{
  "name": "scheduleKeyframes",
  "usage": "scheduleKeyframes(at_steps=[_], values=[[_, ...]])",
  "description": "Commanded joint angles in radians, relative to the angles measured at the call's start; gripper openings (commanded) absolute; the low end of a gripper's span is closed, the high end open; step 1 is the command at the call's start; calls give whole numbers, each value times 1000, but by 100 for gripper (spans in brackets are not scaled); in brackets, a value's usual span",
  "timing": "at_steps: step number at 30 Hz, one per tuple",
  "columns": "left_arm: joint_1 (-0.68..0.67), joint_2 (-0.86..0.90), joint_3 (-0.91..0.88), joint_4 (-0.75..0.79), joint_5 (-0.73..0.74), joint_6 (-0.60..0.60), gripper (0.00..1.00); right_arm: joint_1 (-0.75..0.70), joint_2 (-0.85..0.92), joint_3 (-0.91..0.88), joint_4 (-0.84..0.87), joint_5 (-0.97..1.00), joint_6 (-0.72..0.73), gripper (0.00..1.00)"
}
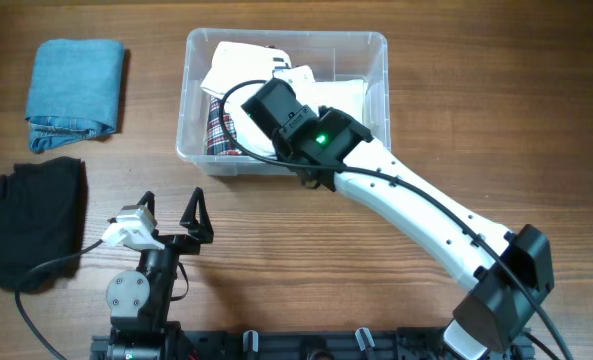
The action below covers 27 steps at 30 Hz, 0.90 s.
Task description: Pack container
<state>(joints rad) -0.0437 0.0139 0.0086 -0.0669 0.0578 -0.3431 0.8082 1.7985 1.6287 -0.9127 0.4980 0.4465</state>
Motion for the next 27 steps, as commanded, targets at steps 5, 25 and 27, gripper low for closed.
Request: scheduleKeyframes(at_steps=[5, 25, 27], values=[[7, -7, -3, -6, -3, -2, 100, -129, 12, 11, 92, 24, -114, 4], [7, -7, -3, -6, -3, -2, 100, -263, 152, 6, 44, -720, -263, 4], [7, -7, -3, -6, -3, -2, 100, -247, 153, 6, 46, -743, -264, 4]])
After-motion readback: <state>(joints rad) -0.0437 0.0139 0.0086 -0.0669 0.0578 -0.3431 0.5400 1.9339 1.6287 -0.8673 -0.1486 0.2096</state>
